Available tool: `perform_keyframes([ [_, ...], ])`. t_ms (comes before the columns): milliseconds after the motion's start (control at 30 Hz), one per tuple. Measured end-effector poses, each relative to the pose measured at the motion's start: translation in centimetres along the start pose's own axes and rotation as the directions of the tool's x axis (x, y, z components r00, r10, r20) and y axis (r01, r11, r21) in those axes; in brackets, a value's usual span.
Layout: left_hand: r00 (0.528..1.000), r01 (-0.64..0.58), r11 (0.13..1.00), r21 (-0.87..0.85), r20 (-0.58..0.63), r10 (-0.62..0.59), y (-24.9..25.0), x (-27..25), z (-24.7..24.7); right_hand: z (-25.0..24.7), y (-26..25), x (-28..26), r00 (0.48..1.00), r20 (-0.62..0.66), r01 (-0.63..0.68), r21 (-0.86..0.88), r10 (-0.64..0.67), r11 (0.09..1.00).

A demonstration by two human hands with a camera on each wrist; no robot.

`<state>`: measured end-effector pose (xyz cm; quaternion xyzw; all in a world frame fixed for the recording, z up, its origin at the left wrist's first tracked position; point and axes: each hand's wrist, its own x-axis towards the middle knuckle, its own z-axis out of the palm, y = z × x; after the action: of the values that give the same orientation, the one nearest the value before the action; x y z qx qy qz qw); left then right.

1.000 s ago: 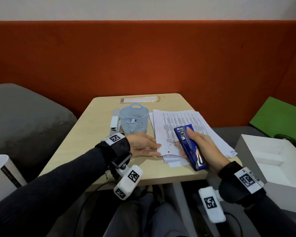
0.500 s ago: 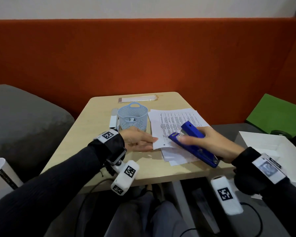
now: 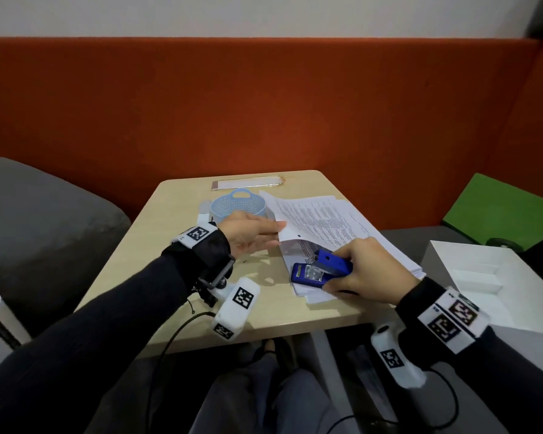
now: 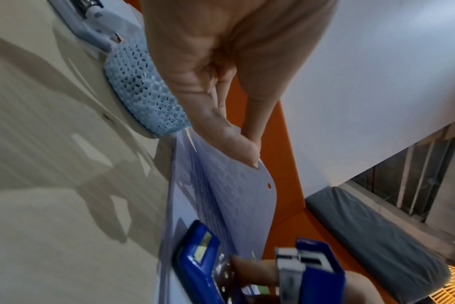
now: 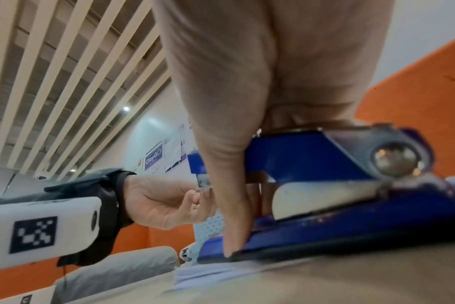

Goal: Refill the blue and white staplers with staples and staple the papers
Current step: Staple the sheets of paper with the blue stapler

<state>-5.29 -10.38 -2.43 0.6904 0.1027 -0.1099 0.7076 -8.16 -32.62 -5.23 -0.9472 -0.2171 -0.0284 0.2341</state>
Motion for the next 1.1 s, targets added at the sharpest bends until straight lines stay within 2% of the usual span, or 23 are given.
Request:
perform_keyframes([
  [133, 0.999, 0.016, 0.999, -0.029, 0.033, -0.015, -0.6, 0.3, 0.0, -0.4, 0.5, 0.8, 0.999, -0.042, -0.018, -0.027, 0.017, 0.999],
  [233, 0.999, 0.012, 1.0, -0.022, 0.052, -0.011, -1.3, 0.6, 0.1, -1.2, 0.5, 0.8, 0.976, -0.217, 0.014, 0.051, -0.003, 0.999],
  [300, 0.997, 0.003, 1.0, -0.012, 0.075, -0.002, -1.7, 0.7, 0.3, -1.7, 0.2, 1.4, 0.929, -0.357, 0.119, 0.035, -0.098, 0.992],
  [333, 0.996, 0.0, 1.0, -0.006, 0.084, 0.0, -1.8, 0.8, 0.3, -1.8, -0.1, 1.8, 0.912, -0.385, 0.165, 0.021, -0.144, 0.986],
  [400, 0.994, -0.011, 1.0, -0.013, 0.106, 0.013, -1.8, 0.8, 0.6, -1.9, -0.6, 3.0, 0.928, -0.331, 0.194, 0.038, -0.171, 0.98],
  [467, 0.992, -0.02, 0.999, -0.033, 0.125, 0.024, -1.7, 0.8, 0.9, -2.0, -1.2, 4.0, 0.968, -0.191, 0.171, 0.041, -0.16, 0.984],
  [567, 0.989, -0.013, 0.998, -0.063, 0.145, 0.023, -1.0, 0.7, 1.3, -2.1, -1.8, 5.4, 0.985, -0.038, 0.169, 0.044, -0.167, 0.985],
  [867, 0.988, 0.012, 0.997, -0.075, 0.156, 0.0, -0.4, 0.9, 1.5, -2.5, -1.8, 6.8, 0.992, -0.01, 0.122, 0.166, -0.122, 0.978],
  [1100, 0.988, -0.005, 0.992, -0.126, 0.155, 0.025, -0.8, 1.0, 1.4, -2.7, -1.7, 6.7, 0.985, 0.024, 0.165, 0.19, -0.173, 0.968],
])
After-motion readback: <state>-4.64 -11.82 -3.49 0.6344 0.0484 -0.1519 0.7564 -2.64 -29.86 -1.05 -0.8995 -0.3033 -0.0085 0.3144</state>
